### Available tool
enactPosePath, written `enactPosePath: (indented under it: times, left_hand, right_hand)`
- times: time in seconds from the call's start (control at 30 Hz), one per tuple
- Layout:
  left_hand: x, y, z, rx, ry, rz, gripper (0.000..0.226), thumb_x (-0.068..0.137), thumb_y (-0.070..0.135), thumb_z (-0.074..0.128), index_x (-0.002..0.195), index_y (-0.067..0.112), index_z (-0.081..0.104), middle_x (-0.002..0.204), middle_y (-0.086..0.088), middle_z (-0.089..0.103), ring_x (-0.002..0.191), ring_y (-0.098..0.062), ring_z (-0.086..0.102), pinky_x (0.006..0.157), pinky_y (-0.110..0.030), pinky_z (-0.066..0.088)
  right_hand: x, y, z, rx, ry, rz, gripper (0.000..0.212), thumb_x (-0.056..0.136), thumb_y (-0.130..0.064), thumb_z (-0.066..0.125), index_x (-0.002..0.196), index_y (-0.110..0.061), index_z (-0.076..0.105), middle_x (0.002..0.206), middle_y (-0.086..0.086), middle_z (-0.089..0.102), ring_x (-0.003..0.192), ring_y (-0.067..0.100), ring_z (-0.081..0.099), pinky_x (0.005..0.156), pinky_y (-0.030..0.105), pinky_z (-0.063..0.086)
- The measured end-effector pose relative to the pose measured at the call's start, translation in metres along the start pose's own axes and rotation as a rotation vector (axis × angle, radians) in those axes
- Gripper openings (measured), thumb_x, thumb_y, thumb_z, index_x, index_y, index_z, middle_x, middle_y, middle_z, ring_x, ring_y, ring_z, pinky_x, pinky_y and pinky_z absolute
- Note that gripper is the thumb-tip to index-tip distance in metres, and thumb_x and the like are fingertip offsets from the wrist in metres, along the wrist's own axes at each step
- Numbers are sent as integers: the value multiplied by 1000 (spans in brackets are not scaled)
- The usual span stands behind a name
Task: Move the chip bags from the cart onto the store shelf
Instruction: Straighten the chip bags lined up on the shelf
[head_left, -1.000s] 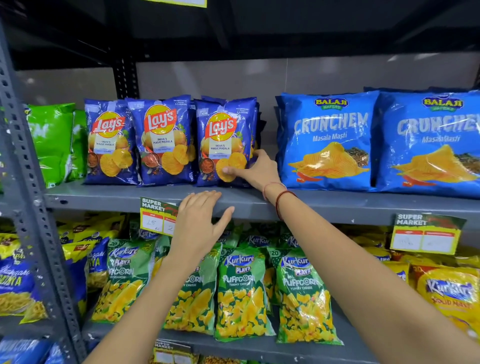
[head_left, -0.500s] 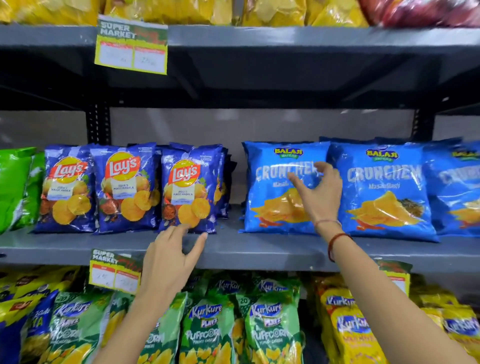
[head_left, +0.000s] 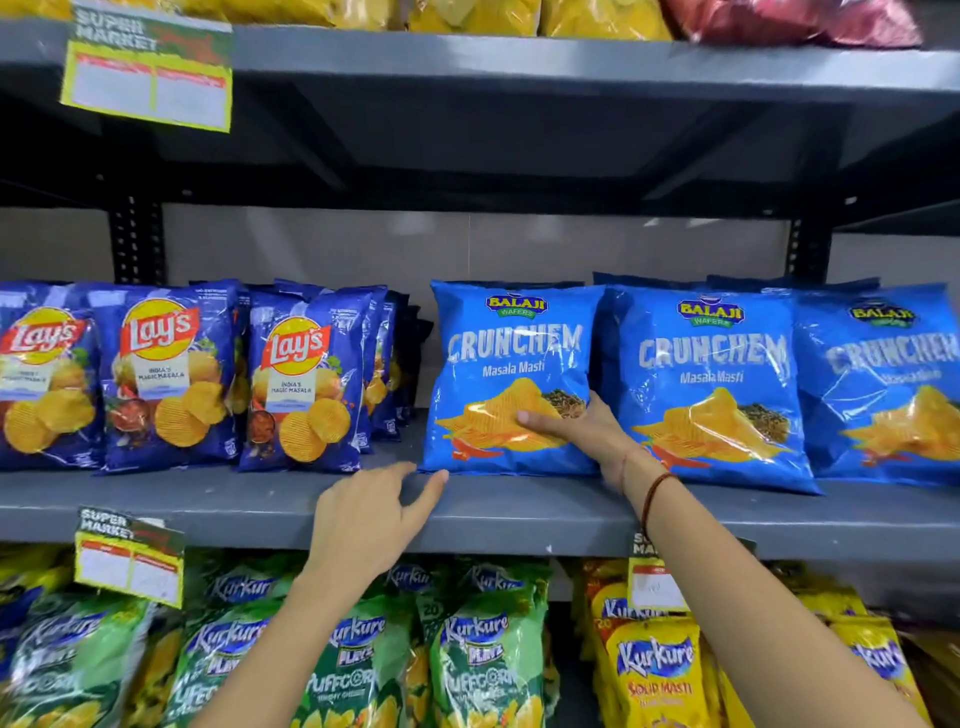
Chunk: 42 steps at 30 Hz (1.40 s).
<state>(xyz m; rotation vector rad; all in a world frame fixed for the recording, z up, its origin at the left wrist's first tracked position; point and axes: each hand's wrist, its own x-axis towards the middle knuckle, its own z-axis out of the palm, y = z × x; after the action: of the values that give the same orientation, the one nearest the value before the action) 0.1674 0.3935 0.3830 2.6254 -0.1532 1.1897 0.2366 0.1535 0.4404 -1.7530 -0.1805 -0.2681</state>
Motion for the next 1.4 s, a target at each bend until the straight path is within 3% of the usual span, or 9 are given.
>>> enactPosePath:
  times: [0.13, 0.3, 0.6, 0.83, 0.93, 1.03, 1.13, 1.23, 1.4]
  left_hand:
    - [-5, 2, -2, 40, 38, 54, 50, 86, 61, 39, 105, 26, 68, 83, -5, 75, 79, -28, 68, 52, -28, 31]
    - [-8, 7, -6, 37, 29, 62, 53, 87, 60, 34, 103, 24, 69, 89, -4, 75, 81, -28, 68, 53, -29, 38]
    - [13, 11, -6, 54, -357, -65, 76, 83, 69, 31, 140, 19, 35, 139, -7, 51, 122, -29, 51, 91, -38, 43]
    - [71, 24, 5, -783, -541, -419, 124, 47, 84, 50, 147, 20, 15, 157, -2, 18, 140, -23, 26, 113, -43, 22]
    - [86, 23, 13, -1019, -569, -478, 126, 41, 83, 60, 145, 23, 22, 155, -2, 24, 140, -24, 24, 114, -49, 24]
    - [96, 26, 25, -1162, -621, -472, 119, 42, 79, 67, 141, 22, 33, 152, -3, 31, 140, -23, 27, 117, -49, 18]
    - [103, 28, 31, -1233, -625, -448, 92, 49, 67, 74, 125, 19, 56, 129, -6, 61, 120, -23, 55, 108, -43, 37]
    - [106, 28, 33, -1252, -573, -440, 84, 38, 56, 84, 108, 15, 66, 95, -1, 77, 89, -19, 71, 71, -28, 57]
    - [103, 27, 32, -1359, -503, -392, 82, 22, 49, 92, 96, 24, 68, 89, 8, 77, 86, -11, 71, 64, -23, 56]
  right_hand:
    - [7, -5, 0, 24, -28, 10, 112, 48, -39, 92, 140, -9, 37, 141, 8, 50, 131, 27, 46, 114, 45, 35]
    - [7, -3, 1, 75, -2, -90, 75, 52, -28, 92, 119, -13, 61, 118, 5, 68, 114, 24, 61, 106, 44, 45]
    - [-1, -2, 0, 76, 94, -267, 63, 57, -28, 90, 113, -20, 63, 116, 0, 69, 115, 20, 59, 99, 33, 47]
    - [2, 4, -5, 87, 136, -228, 78, 54, -31, 91, 124, -16, 59, 125, 5, 64, 123, 27, 53, 106, 46, 44]
    - [2, 5, -6, 79, 114, -198, 94, 57, -39, 88, 137, -16, 45, 135, 2, 54, 128, 22, 46, 109, 40, 40]
    - [2, 0, -8, 178, 61, -126, 73, 67, -46, 80, 127, -20, 48, 121, -6, 59, 104, 10, 58, 83, 17, 49]
    - [6, -9, -11, 260, -24, -67, 55, 72, -47, 75, 116, -20, 55, 104, -7, 68, 90, 4, 63, 63, 13, 49]
    - [13, -11, -14, 238, -84, -72, 61, 71, -39, 80, 123, -17, 57, 115, 1, 69, 94, 10, 66, 67, 20, 52]
    - [27, -15, -18, 216, -93, -104, 79, 64, -24, 87, 133, -14, 50, 125, 5, 66, 116, 26, 62, 97, 40, 52]
